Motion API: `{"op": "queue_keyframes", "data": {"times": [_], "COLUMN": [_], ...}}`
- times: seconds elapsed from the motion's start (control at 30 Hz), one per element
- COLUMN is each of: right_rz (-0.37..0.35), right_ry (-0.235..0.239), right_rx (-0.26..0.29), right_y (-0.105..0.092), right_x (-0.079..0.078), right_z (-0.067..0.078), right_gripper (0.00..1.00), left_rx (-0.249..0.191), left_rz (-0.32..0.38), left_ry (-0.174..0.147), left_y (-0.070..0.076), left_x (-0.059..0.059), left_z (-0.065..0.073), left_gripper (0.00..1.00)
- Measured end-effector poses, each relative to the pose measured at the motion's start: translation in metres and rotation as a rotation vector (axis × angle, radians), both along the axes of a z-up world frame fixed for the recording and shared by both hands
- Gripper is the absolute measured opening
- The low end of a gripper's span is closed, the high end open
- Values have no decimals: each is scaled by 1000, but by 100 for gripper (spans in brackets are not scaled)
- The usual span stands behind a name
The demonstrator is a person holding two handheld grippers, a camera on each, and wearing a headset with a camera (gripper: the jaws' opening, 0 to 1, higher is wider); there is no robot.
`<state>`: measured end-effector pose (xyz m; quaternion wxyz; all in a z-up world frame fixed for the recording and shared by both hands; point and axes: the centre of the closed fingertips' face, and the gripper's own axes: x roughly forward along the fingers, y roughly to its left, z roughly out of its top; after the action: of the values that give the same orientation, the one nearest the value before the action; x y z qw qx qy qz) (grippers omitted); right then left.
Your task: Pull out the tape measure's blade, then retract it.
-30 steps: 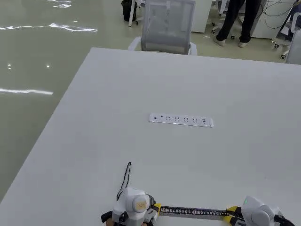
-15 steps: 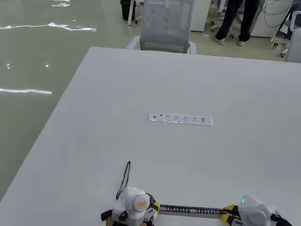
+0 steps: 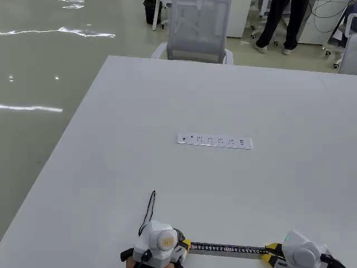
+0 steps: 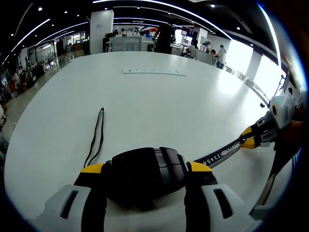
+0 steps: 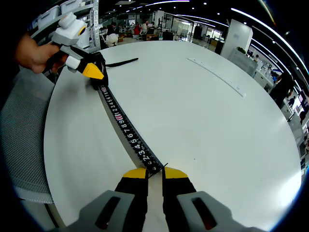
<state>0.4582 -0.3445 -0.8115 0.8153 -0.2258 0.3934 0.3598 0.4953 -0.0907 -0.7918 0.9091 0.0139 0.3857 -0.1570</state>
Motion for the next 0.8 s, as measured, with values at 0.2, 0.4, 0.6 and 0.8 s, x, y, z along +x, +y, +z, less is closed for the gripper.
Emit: {"op": "queue_keyframes", "data": {"times": [0.2,0.4,0.6,0.8], "right_rz": [1,7,16,18], "right_ry": [2,2,-1,0], "right_rx": [6,11,16,17], "right_y": [4,8,12,16], "right_x": [0,1,3,3], "right_z": [-1,1,1,2], "right_gripper": [10,10,10,10], "left_rx": [0,-4,-5,-9], "left_rz": [-1,-1,-3,-2], "left_ry": [-3,-7,-4,1], "left_y": [0,0,0,0], "left_x": [0,1,1,1], "left_z": [0,0,-1,-1], "left_gripper": [62,62,62,63]}}
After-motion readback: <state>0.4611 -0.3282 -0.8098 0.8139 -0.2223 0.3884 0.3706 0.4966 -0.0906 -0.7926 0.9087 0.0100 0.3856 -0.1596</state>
